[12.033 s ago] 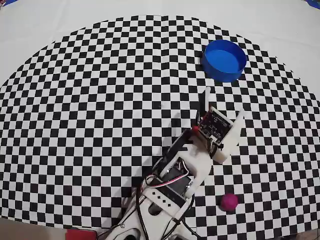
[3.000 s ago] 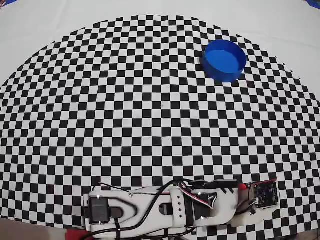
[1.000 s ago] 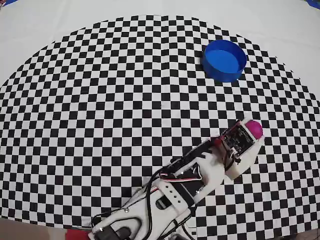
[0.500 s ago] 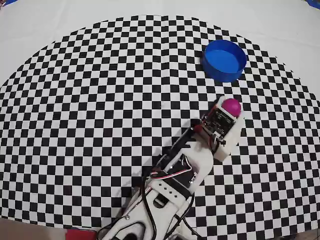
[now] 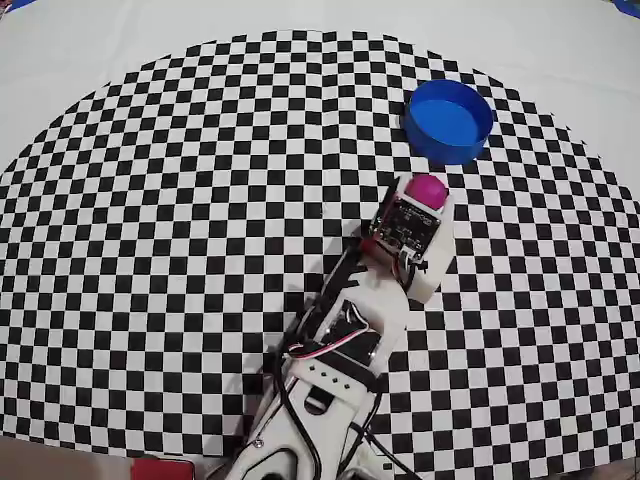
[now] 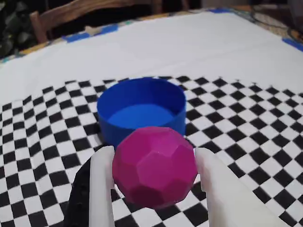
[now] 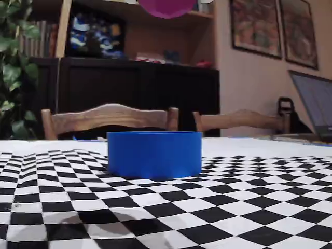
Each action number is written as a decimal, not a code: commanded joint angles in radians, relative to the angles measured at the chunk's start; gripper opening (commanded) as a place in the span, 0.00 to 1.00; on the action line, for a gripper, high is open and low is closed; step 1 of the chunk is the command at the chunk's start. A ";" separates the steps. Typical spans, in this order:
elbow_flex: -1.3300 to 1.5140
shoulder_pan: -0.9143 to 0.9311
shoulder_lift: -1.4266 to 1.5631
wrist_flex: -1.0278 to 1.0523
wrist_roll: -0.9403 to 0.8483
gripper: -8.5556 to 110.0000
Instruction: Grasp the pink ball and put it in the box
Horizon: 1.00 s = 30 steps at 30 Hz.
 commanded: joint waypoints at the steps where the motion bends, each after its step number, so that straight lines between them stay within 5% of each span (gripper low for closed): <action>1: 0.008 -0.034 0.026 -0.017 -0.008 0.07; 30: -0.129 -0.098 -0.190 -0.054 -0.008 0.07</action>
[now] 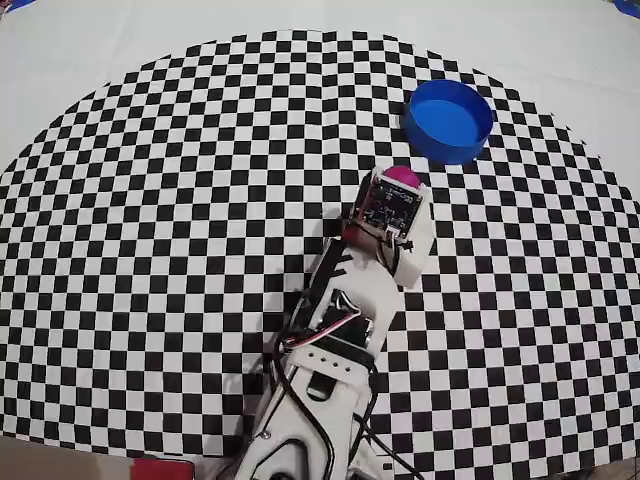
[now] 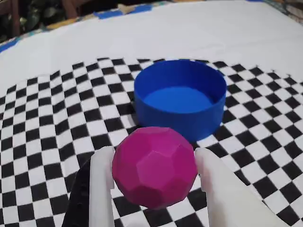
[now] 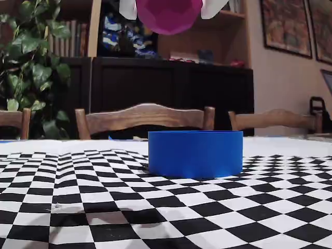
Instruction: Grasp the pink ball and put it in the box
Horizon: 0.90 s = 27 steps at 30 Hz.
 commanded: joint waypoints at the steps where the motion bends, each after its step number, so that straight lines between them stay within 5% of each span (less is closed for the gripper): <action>1: -0.075 0.006 -0.051 -0.032 -0.008 0.07; 27: -0.351 0.002 -0.471 -0.106 -0.008 0.07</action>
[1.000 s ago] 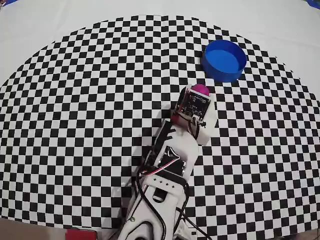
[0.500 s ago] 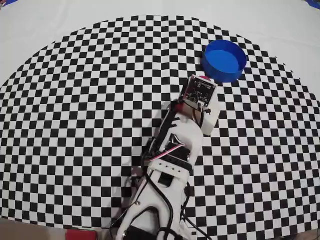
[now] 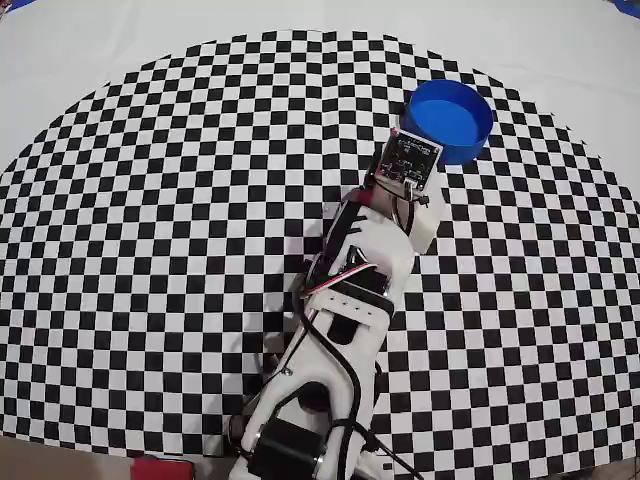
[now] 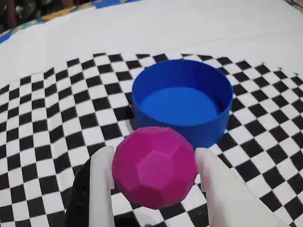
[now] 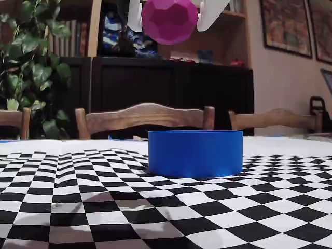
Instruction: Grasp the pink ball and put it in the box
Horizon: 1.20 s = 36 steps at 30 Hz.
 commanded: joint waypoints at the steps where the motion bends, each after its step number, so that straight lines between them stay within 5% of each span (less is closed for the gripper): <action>1: -0.069 0.000 -0.032 -0.021 -0.008 0.07; 36: -0.463 -0.031 -0.523 -0.018 -0.008 0.07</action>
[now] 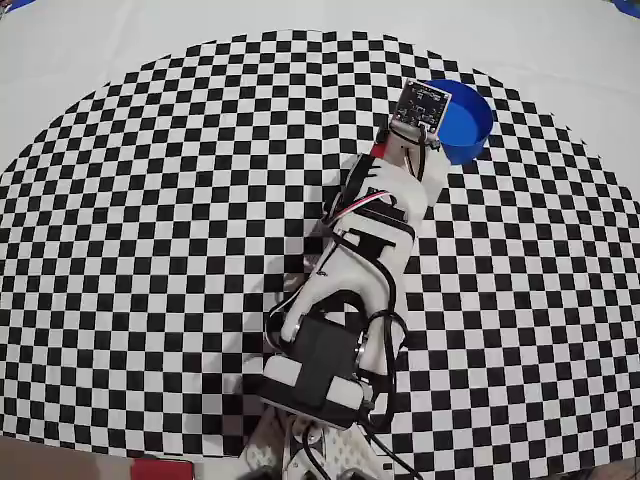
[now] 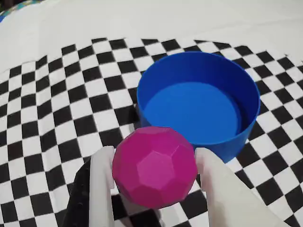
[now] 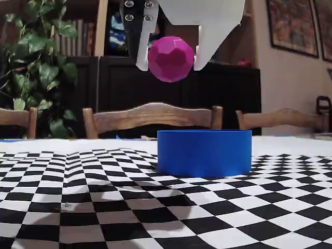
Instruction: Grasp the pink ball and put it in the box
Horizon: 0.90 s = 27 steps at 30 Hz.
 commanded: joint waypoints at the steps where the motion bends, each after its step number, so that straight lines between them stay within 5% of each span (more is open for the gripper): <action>1: -0.077 -0.008 -0.021 -0.015 -0.008 0.07; 27: -0.377 -0.025 -0.321 0.026 -0.008 0.07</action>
